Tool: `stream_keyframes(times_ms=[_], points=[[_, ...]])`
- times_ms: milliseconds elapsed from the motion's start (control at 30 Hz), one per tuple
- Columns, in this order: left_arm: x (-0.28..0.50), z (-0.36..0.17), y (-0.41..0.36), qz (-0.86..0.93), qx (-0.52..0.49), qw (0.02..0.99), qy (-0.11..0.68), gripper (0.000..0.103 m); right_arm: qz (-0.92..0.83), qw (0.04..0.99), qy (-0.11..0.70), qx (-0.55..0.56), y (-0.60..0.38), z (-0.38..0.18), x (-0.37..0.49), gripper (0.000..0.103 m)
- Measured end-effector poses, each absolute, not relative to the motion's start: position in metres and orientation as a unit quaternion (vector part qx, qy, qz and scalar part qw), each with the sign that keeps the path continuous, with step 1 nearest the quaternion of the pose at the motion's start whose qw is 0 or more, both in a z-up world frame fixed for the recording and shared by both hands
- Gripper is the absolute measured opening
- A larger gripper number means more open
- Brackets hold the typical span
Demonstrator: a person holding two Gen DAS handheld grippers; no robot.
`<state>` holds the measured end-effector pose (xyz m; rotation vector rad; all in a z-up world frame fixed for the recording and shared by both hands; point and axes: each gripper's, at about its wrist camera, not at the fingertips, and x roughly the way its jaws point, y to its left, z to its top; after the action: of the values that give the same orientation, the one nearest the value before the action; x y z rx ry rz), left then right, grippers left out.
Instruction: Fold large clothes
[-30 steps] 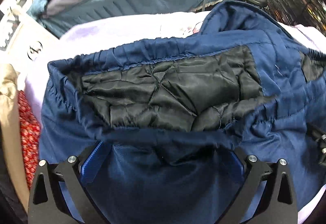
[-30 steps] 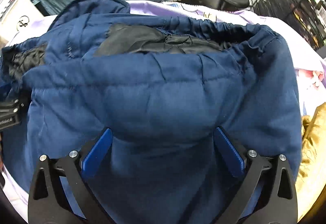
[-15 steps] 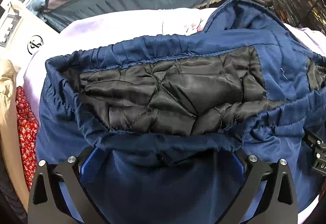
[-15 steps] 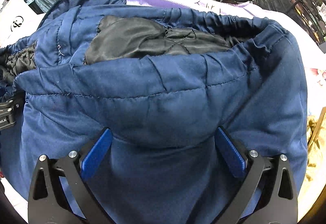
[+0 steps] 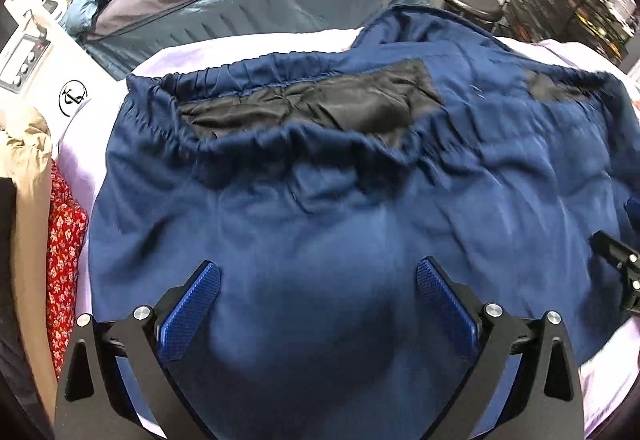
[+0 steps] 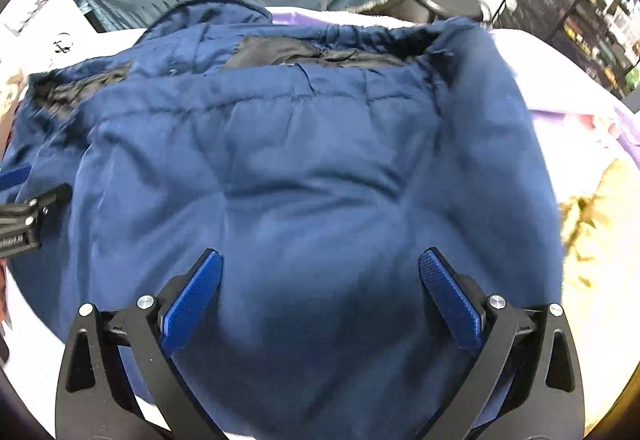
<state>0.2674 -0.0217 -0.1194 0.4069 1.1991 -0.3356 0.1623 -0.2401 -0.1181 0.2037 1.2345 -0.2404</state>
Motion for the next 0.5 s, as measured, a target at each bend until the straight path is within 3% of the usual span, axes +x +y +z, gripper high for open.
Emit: stream_keyframes(times_ms=[300,500], points=[[0.232,-0.089,0.021,-0.179,0.178,0.807,0.533,0.096,-0.078,0.821,0.546,0.149,-0.293,-0.084,0.117,0.098],[0.215,-0.084,0.045,-0.150,0.185,0.810,0.536,0.096,-0.123,0.825,0.543,0.097,-0.283,-0.066,0.109,0.098]])
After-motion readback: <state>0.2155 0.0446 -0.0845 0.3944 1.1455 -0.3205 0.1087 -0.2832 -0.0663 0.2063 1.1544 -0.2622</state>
